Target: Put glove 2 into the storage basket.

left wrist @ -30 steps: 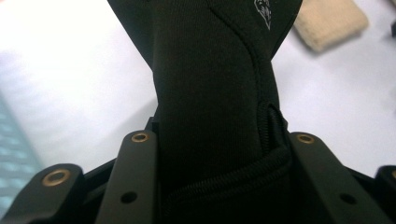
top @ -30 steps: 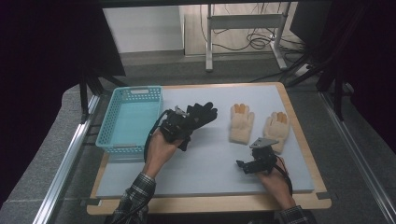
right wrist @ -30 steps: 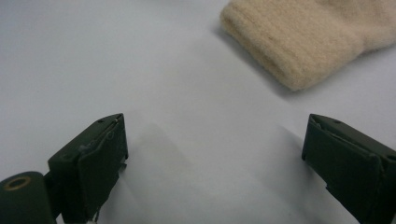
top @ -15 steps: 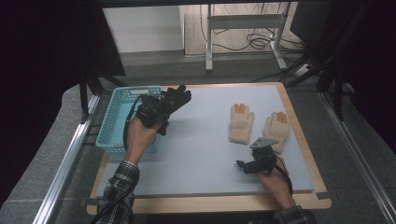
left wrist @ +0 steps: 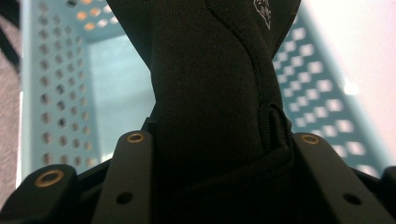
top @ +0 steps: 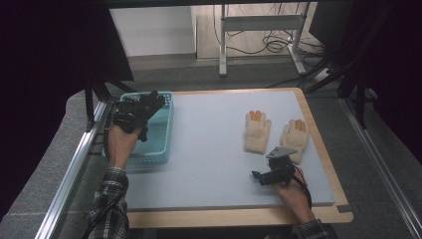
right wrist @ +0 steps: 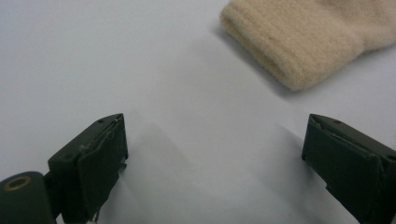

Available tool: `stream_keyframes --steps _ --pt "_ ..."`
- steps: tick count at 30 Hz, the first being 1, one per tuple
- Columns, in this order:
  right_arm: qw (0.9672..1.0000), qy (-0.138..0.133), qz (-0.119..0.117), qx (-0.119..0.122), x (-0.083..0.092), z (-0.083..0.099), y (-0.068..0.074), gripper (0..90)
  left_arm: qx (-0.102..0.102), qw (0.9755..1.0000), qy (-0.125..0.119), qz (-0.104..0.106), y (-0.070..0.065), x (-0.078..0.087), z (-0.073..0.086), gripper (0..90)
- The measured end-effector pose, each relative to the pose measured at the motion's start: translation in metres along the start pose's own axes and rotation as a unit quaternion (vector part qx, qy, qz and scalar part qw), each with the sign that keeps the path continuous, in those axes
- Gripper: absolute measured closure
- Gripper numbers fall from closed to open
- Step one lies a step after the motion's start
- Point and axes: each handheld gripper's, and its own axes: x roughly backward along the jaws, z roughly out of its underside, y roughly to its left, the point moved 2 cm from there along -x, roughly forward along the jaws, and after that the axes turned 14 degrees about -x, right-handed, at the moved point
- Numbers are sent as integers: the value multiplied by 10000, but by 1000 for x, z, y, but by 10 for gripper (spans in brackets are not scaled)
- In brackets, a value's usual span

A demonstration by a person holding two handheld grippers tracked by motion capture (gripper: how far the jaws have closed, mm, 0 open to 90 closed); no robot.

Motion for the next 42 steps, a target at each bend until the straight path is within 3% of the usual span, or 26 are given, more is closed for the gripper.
stream_keyframes --steps 5,12,17,23,25,29,37,42 --pt "10000 -4 -1 1 0 0 0 68 186 9995 263 -55 14 -15 4 584" --pt "10000 -4 -1 0 0 0 0 68 407 9957 820 -162 29 -42 11 579" --pt "10000 -3 -1 2 0 0 0 68 398 9898 1328 -321 35 -59 15 567" --pt "10000 -6 6 13 0 0 0 68 413 9873 1525 -187 41 -71 18 508" --pt "10000 -6 7 12 0 0 0 68 263 9870 1581 -101 40 -73 17 431" --pt "10000 -6 5 14 0 0 0 68 -43 9880 1539 -132 36 -71 13 194" --pt "10000 -6 6 13 0 0 0 68 57 9953 965 75 37 -49 6 81" --pt "10000 -6 6 14 0 0 0 68 58 9978 580 311 35 -38 6 48"
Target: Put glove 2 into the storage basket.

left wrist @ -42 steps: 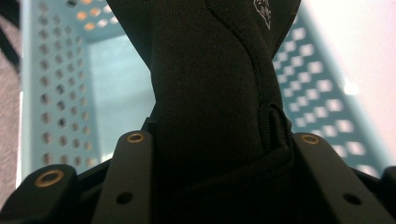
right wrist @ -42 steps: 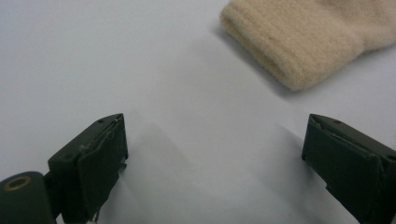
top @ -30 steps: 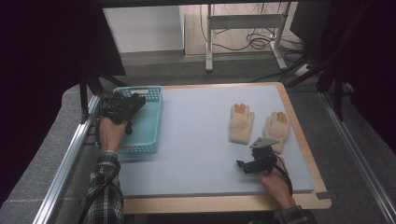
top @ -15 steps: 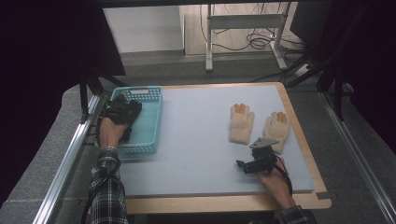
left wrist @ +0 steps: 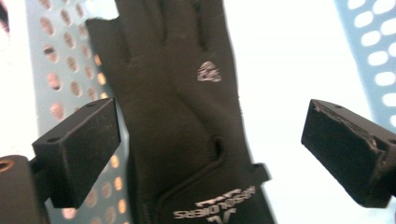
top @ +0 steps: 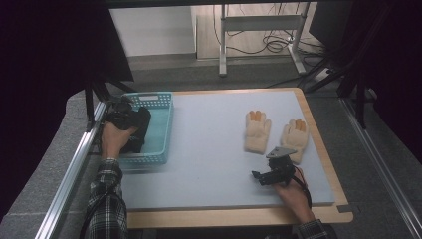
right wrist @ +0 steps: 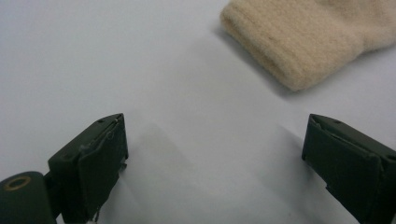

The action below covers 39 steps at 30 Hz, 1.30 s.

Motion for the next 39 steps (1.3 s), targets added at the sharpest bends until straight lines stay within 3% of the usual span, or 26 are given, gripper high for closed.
stream_keyframes --steps 8,12,19,25,32,39 --pt "10000 -1 1 -2 0 0 0 68 -231 9971 -604 398 -17 15 -1 25" --pt "10000 -1 1 -2 0 0 0 68 -387 9936 -901 567 -30 25 -3 21" --pt "10000 1 3 -2 0 0 0 68 -775 9870 -1246 652 -55 39 -5 13" --pt "10000 2 6 0 0 0 0 68 -1060 9801 -1488 778 -78 45 -4 4" --pt "10000 1 8 2 0 0 0 68 -1392 9699 -1740 985 -108 53 3 2" --pt "10000 5 11 -2 0 0 0 68 -1720 9558 -2043 1230 -143 59 12 1"
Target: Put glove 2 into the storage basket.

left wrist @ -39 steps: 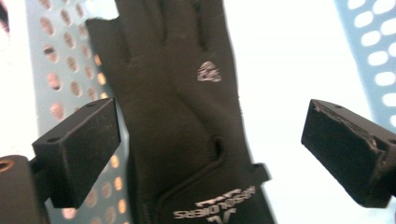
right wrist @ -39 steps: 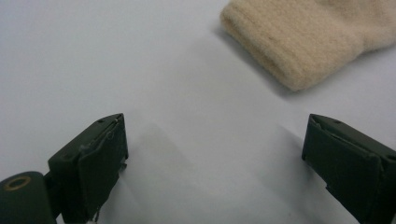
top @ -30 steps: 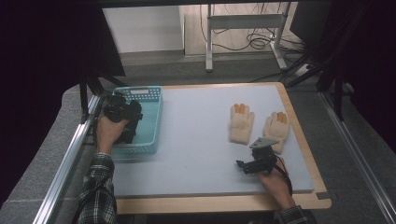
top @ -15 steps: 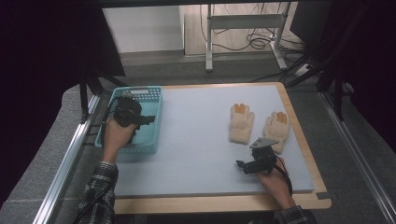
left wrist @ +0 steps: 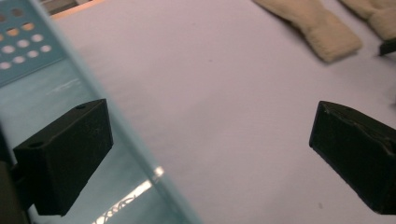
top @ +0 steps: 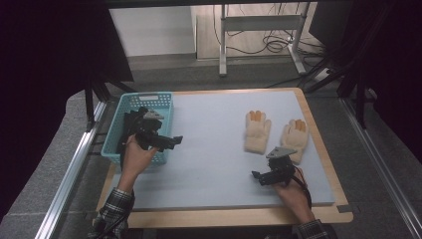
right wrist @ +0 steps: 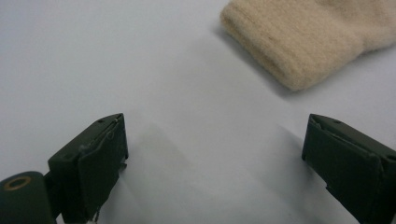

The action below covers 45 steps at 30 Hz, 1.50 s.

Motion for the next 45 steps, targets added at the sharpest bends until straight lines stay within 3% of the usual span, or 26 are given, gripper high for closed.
stream_keyframes --steps 7,13,17,22,33,36,40,45 --pt "10000 -5 8 7 0 0 0 68 -325 9990 -213 221 -37 -7 2 1" --pt "10000 -14 11 15 0 0 1 68 -502 9973 -302 438 -68 -21 15 1" --pt "10000 -26 16 33 0 0 1 68 -550 9967 -238 548 -85 -33 29 1" --pt "10000 -48 44 67 0 1 2 67 -646 9966 -80 504 -100 -46 46 1" --pt "10000 -13 4 4 0 0 0 69 -735 9963 413 184 -107 -64 75 0" --pt "10000 -8 -12 -4 0 0 0 72 -642 9970 411 154 -106 -64 76 0" --pt "10000 0 -22 -16 0 0 0 74 -443 9976 452 274 -103 -65 77 0" --pt "9999 -37 64 -105 1 0 -1 75 -442 9977 441 244 -103 -65 77 9"
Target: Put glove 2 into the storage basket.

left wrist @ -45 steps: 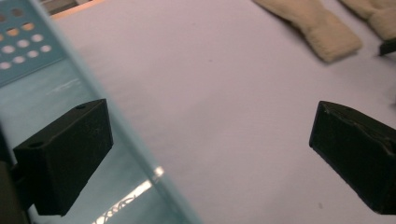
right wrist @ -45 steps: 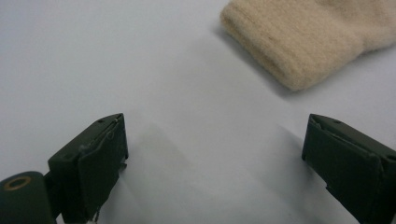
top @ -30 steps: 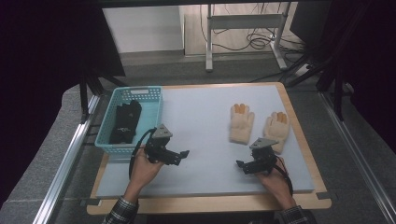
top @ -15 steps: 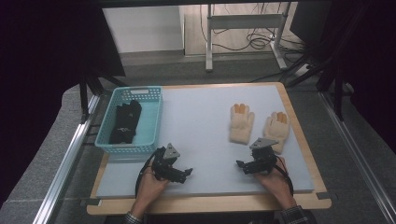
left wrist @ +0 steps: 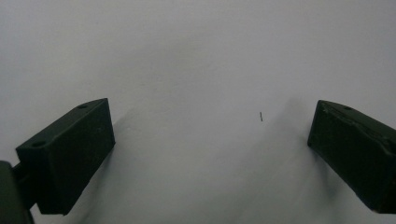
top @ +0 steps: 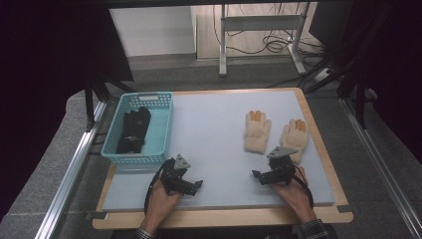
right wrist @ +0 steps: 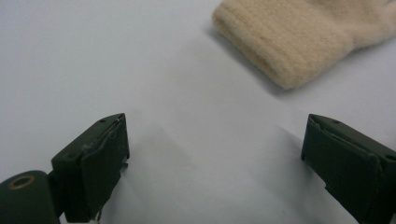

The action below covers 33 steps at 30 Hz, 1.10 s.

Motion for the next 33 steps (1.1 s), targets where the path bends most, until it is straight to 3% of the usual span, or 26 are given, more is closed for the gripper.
stream_keyframes --steps 11,13,18,25,29,33 --pt "9998 -120 -90 -125 9 -6 -4 244 -1 10000 -6 -8 0 0 0 10" --pt "9994 -233 -199 -165 14 -13 -6 279 -1 10000 -5 -9 0 0 0 10" --pt "9991 -316 -173 -228 12 -37 -14 350 2 10000 -6 -14 0 0 0 10" --pt "9993 -261 181 -194 -6 -73 -29 474 2 10000 -8 -16 0 0 0 10" --pt "9990 -225 326 -191 -18 -89 -38 464 -2 10000 -8 -17 0 0 0 10" --pt "9991 -167 367 -128 -35 -105 -44 348 -8 10000 -4 -14 0 0 0 10"
